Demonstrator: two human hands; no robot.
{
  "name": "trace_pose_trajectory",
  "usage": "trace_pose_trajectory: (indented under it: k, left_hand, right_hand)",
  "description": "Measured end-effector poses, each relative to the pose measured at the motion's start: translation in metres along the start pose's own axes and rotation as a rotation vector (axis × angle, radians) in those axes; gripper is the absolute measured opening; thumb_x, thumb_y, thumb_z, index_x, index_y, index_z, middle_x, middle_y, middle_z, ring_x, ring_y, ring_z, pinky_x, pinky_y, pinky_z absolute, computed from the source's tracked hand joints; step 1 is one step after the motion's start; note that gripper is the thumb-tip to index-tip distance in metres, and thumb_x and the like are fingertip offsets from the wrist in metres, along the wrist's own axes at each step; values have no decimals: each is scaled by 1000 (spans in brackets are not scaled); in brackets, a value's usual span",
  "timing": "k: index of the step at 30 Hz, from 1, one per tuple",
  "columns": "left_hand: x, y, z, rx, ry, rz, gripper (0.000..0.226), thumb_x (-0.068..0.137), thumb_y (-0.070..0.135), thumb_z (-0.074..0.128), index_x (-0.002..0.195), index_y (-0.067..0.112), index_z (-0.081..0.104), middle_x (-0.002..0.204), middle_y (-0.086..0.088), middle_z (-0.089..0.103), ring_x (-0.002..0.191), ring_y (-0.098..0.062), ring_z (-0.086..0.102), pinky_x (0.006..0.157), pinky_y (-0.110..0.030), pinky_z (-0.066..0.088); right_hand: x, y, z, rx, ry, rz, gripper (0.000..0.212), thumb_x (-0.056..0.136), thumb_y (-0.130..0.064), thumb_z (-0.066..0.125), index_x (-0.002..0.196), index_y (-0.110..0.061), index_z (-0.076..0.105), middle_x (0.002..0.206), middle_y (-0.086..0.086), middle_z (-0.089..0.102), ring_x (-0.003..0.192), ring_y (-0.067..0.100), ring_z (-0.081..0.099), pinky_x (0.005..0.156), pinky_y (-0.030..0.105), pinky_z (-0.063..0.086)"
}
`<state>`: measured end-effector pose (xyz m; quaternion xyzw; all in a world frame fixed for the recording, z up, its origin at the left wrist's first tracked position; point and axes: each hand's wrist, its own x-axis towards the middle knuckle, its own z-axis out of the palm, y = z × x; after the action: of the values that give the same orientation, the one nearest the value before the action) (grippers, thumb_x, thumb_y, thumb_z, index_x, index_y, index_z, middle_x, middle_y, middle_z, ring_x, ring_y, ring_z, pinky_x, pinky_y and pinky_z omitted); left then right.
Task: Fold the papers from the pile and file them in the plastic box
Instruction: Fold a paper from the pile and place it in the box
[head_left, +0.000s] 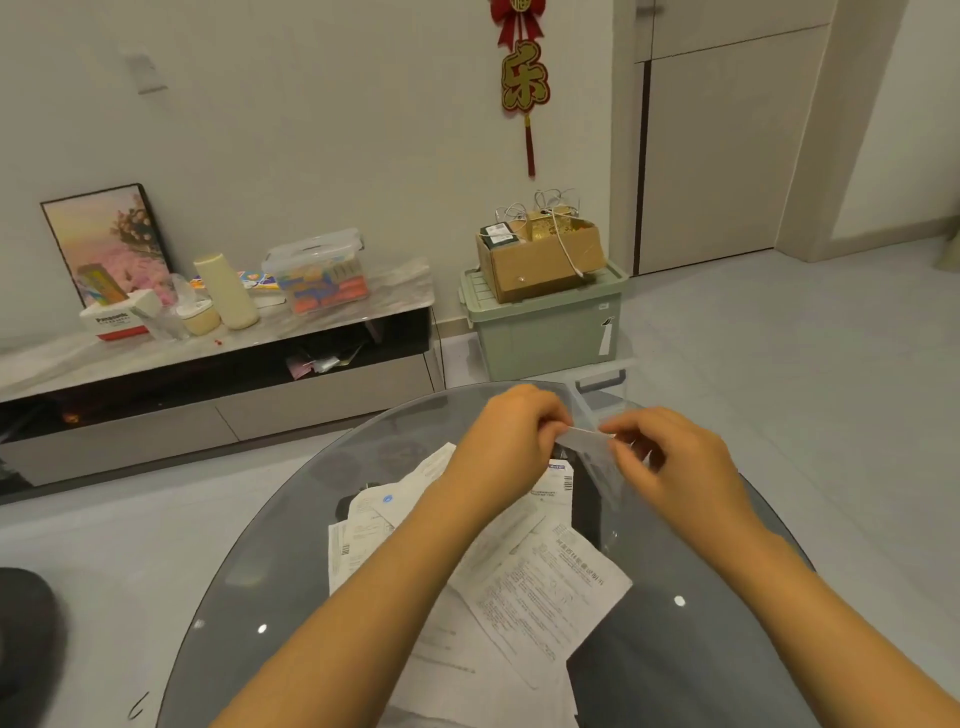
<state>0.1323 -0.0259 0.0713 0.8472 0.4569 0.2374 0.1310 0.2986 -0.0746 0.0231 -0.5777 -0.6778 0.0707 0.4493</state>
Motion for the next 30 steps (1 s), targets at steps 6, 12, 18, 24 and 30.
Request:
trace_pose_trajectory:
  k: [6,12,18,24,30]
  left_hand:
    - [59,16,20,-53,-63,58,18,94,11,52,98,11,69,103,-4,61,92,-18,57,82,-26,44]
    - [98,22,56,-91,-180,74,18,93,7,52,97,9,69,101,-7,68,91,-18,60,78,-25,43]
    - [119,16,83,-130,-283,81,17,92,8,55,97,10,70,100,-5,69,82,-12,56,74,-23,41]
    - [121,12,95,-125,-327,115,18,89,5,57,95,7,73,98,-8,69,77,-13,53,70,-23,41]
    - [126,17,93,55,-365,232,20,88,5,57,99,9,73,105,-9,64,91,-24,59,81,-35,50]
  right_hand:
    - [14,20,-16,-109,162,61,14,80,-1,67,85,-14,70,79,-5,65,63,15,57,61,33,51]
    - [22,38,-22,-256,69,293,23,88,-6,55,102,-13,72,103,2,67,88,19,60,77,31,48]
    - [28,44,-24,-415,-72,327,33,92,-7,45,115,-14,67,113,-1,61,111,19,48,85,30,45]
    - [24,44,-20,-490,-87,348,29,90,-9,44,104,-7,70,105,0,53,103,18,41,81,32,44]
    - [23,41,-19,-500,-79,405,30,89,-11,43,101,-7,71,106,0,51,105,18,39,81,31,44]
